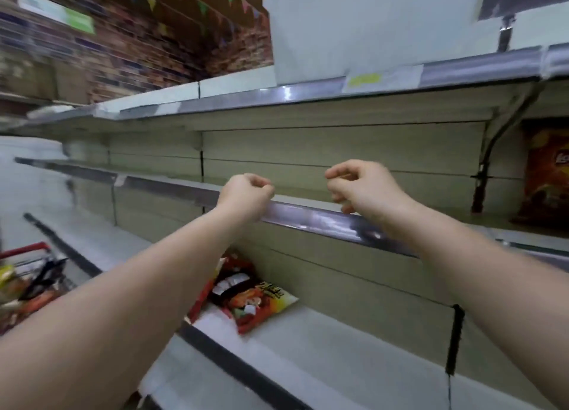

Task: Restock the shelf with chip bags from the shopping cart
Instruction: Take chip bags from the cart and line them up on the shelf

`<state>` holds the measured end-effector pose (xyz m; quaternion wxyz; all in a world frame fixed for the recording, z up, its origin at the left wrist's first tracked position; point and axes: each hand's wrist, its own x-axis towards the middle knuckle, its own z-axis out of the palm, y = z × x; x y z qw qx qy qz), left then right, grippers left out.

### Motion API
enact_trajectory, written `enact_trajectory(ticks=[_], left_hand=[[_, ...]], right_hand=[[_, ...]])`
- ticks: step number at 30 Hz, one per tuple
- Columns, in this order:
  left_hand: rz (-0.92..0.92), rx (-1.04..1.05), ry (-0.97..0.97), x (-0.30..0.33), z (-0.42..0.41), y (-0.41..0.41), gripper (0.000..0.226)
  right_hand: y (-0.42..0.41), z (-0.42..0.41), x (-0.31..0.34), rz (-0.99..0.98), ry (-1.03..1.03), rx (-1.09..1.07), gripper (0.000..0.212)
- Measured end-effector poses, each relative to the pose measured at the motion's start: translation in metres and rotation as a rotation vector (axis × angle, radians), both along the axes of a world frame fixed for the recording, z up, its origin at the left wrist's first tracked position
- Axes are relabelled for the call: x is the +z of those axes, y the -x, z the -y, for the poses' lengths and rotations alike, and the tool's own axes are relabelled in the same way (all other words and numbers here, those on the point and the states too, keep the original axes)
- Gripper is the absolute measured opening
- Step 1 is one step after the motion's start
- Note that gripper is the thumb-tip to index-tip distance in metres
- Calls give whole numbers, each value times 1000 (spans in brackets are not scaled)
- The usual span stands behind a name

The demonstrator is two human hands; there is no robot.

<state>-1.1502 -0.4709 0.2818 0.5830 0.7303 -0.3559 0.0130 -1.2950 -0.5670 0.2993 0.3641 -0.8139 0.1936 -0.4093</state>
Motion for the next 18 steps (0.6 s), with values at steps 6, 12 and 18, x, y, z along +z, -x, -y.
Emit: enact_trajectory(ticks=[6, 12, 18], left_hand=[[-70, 121, -43, -24, -80, -99, 12], [-170, 252, -54, -59, -149, -192, 9], [-309, 387, -116, -120, -209, -259, 15]], right_hand=[[-118, -55, -27, -91, -27, 156, 23], [-227, -110, -63, -127, -68, 281, 19], [-317, -156, -114, -228, -152, 443, 15]])
